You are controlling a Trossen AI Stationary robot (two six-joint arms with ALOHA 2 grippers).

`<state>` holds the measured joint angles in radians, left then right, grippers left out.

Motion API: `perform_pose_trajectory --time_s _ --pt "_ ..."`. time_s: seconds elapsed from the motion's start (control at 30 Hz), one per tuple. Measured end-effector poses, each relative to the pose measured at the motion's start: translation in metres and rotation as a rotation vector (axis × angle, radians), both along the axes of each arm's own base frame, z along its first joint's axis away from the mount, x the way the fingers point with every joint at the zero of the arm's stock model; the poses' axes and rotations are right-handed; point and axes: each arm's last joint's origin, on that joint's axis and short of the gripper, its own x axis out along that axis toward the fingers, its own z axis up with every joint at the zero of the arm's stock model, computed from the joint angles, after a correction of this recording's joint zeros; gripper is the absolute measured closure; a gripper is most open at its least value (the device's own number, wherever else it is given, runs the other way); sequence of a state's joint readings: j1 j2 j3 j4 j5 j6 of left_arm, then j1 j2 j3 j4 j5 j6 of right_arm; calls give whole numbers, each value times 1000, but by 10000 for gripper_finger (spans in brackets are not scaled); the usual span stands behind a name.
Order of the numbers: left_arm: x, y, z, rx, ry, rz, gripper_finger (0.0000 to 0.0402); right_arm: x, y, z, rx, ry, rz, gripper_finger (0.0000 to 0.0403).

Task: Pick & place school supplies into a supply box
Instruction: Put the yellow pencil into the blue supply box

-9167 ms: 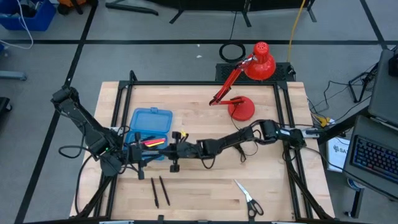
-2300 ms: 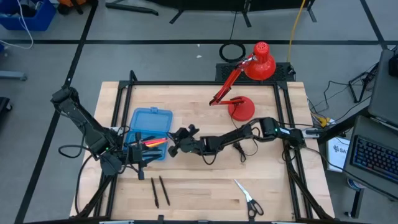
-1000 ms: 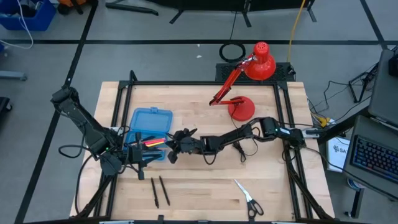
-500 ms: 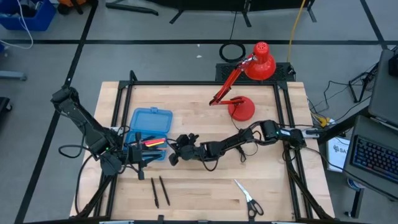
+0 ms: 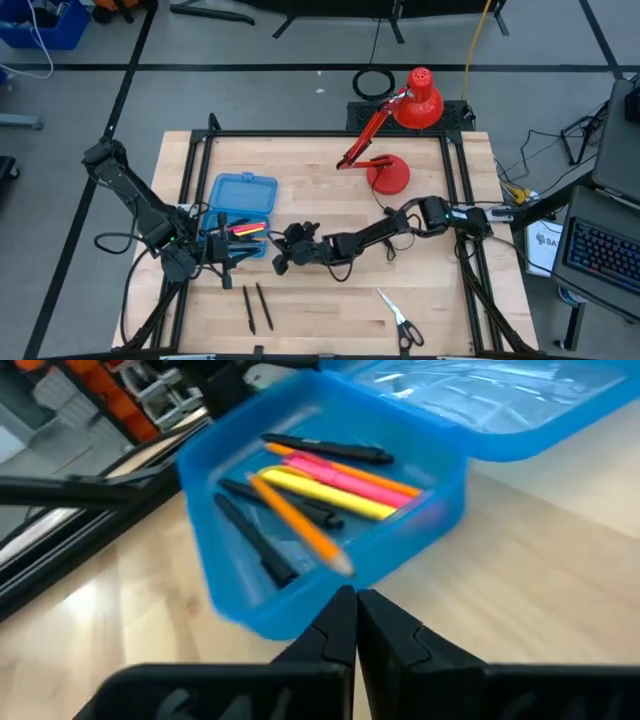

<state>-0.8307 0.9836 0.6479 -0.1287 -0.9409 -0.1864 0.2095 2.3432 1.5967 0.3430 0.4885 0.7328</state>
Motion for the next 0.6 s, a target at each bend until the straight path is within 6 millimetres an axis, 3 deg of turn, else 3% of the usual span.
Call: perform_pose_trajectory --time_s 0.6 --pt "0 0 0 -4 -2 0 295 -2 1 -1 -23 6 -49 403"
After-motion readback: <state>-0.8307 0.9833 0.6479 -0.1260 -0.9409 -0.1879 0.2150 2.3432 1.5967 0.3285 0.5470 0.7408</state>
